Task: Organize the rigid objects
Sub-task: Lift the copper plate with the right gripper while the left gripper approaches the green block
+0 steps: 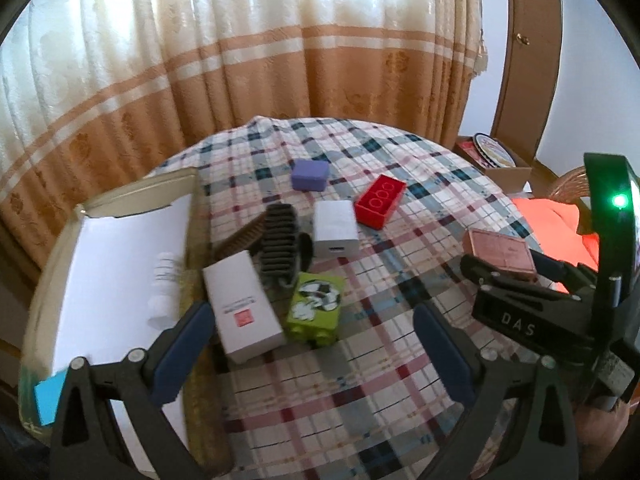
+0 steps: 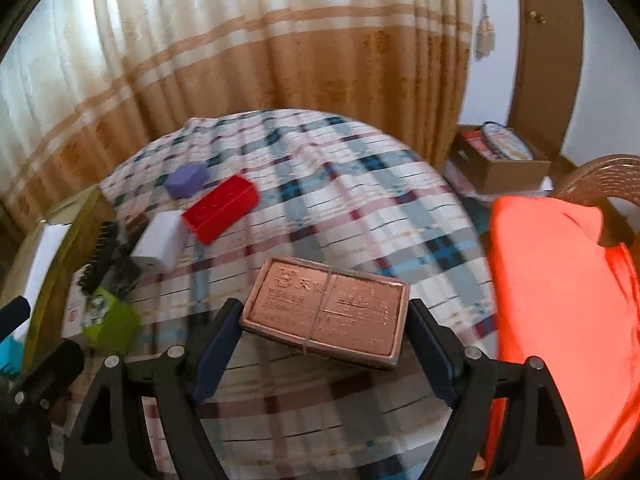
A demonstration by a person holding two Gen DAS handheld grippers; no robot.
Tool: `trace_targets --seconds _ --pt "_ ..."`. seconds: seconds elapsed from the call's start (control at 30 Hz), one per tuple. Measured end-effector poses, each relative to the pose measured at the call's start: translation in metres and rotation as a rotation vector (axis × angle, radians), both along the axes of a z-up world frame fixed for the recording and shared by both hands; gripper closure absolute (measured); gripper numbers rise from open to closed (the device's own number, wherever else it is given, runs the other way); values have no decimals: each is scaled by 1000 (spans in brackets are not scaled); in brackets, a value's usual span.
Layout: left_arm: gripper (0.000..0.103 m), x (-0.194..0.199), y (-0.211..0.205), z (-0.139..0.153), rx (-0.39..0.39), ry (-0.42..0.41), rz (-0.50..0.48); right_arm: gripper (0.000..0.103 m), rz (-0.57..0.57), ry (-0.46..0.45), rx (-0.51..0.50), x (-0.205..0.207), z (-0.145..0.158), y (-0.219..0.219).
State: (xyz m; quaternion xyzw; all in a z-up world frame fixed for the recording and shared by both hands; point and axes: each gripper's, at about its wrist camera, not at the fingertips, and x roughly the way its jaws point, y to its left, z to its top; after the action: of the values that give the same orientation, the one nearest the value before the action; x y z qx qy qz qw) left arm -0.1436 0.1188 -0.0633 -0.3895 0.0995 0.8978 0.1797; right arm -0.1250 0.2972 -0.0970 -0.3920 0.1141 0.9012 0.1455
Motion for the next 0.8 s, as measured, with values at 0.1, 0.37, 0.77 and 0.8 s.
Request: trace_targets --seconds 0.1,0.37,0.77,0.8 --pt "10 -4 9 -5 3 -23 -20 20 -29 5 -24 0 -1 9" --pt "31 -17 26 -21 -5 -57 -31 20 -21 13 -24 1 -2 9" --pt "32 -7 25 -19 131 -45 -111 20 -18 22 -31 2 -2 8" --pt "32 -5 24 -18 145 -50 -126 20 -18 24 -33 2 -2 8"
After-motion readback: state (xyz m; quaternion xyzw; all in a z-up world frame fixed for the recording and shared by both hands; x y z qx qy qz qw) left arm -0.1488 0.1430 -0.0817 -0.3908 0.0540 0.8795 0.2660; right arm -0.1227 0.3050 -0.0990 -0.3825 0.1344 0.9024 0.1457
